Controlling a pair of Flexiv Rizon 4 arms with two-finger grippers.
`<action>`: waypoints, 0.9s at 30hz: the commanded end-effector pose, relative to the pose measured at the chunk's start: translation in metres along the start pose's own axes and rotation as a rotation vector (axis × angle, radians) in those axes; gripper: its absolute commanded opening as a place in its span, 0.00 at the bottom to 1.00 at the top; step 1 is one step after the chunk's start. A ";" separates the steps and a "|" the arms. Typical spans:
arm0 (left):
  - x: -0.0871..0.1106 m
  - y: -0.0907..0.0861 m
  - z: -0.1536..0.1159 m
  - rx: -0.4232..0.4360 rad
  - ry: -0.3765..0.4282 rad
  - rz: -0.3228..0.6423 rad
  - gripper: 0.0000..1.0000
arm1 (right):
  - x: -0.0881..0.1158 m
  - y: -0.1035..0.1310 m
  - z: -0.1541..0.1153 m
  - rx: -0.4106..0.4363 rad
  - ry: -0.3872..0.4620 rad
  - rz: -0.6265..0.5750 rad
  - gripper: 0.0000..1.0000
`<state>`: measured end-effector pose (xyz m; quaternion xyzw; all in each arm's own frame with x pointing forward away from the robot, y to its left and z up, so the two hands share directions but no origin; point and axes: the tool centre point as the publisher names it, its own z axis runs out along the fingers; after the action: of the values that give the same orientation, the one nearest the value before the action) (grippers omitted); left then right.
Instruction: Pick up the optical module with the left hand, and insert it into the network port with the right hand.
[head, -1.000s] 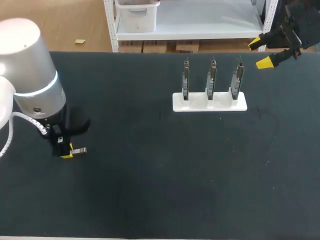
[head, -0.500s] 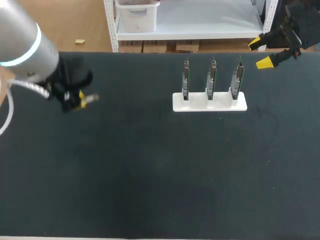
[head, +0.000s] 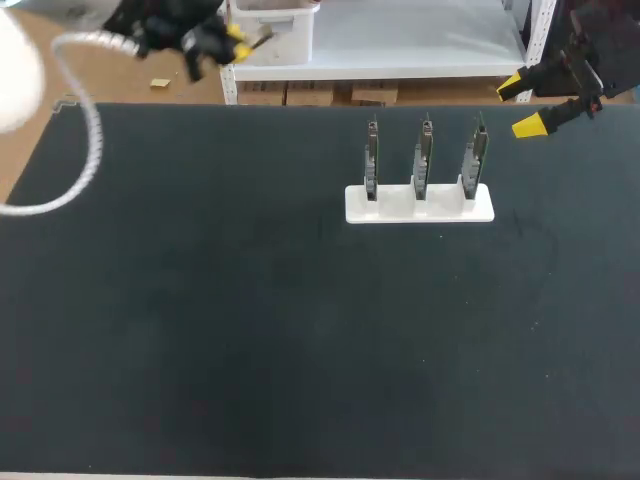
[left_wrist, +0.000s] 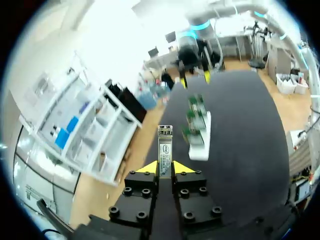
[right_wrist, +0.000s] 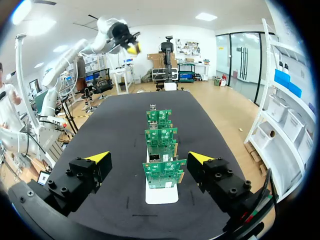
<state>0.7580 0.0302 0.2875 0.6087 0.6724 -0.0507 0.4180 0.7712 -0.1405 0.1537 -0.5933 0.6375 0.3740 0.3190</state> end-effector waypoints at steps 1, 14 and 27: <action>-0.140 0.055 0.127 0.141 -0.794 0.037 0.00 | 0.000 0.002 0.000 0.005 0.000 -0.001 1.00; -0.208 0.006 0.199 0.444 -1.007 -0.077 0.00 | 0.000 0.002 0.000 0.005 0.000 -0.001 1.00; -0.183 -0.030 0.221 0.489 -1.031 -0.208 0.00 | 0.000 0.002 0.000 0.005 0.000 -0.001 1.00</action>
<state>0.8175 -0.2426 0.2549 0.5878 0.5027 -0.3907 0.4992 0.7712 -0.1405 0.1537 -0.5932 0.6375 0.3740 0.3190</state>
